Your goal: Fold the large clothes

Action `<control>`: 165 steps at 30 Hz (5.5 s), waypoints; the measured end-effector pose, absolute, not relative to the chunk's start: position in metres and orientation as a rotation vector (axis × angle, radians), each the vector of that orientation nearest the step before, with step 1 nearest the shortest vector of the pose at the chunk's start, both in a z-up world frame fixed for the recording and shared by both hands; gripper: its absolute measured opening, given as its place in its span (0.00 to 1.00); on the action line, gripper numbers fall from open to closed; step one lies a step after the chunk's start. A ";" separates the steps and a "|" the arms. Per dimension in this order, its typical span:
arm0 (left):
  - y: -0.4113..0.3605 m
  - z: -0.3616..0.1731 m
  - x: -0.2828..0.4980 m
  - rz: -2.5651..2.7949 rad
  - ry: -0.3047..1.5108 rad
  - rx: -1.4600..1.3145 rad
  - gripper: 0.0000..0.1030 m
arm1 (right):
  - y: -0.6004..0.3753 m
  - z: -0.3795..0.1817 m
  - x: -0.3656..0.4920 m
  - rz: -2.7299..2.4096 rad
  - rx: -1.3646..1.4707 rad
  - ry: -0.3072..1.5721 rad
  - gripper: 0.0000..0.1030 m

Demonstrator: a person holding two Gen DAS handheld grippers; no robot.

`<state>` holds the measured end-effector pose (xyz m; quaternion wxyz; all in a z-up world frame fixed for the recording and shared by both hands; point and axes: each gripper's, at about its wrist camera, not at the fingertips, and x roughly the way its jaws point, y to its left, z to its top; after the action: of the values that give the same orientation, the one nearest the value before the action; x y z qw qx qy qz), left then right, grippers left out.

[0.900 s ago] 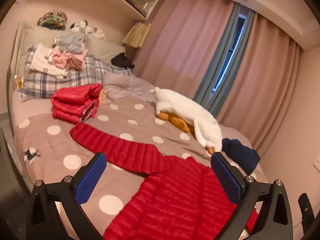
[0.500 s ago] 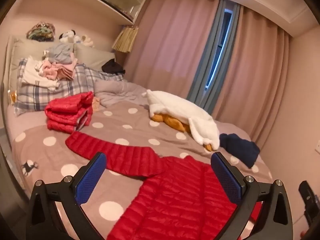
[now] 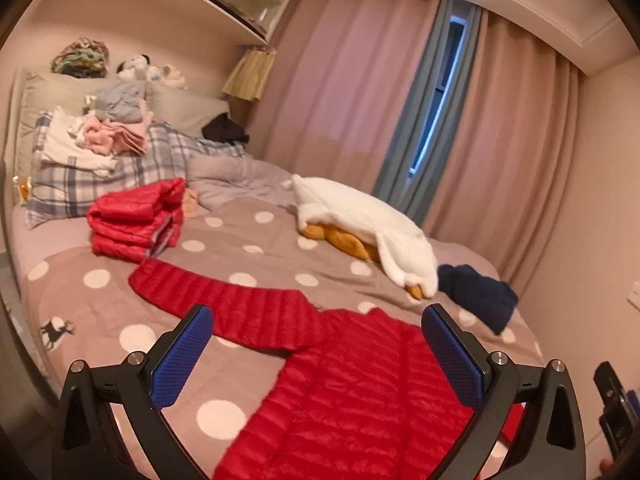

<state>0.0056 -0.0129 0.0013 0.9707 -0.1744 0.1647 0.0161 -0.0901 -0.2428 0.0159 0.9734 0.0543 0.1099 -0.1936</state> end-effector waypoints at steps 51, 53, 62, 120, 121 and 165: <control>-0.015 -0.002 0.006 0.014 0.349 -0.355 1.00 | -0.248 0.014 -0.083 -0.413 0.122 0.260 1.00; -0.014 -0.002 0.006 0.010 0.347 -0.360 1.00 | -0.249 0.014 -0.082 -0.412 0.120 0.262 1.00; -0.014 -0.002 0.009 0.019 0.357 -0.358 1.00 | -0.247 0.013 -0.082 -0.387 0.129 0.265 1.00; -0.026 -0.007 0.024 0.076 0.314 -0.279 1.00 | -0.243 0.014 -0.077 -0.372 0.034 0.170 1.00; -0.026 -0.007 0.026 0.091 0.311 -0.265 1.00 | -0.242 0.013 -0.075 -0.373 0.016 0.175 1.00; 0.114 -0.247 0.255 0.153 0.682 -0.961 0.36 | -0.521 -0.136 -0.027 -0.969 0.629 0.518 0.95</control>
<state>0.2555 0.1143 -0.2472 0.8285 -0.4529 0.3214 0.0721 -0.0268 -0.5212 -0.1358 0.8063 0.2938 0.2420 -0.4527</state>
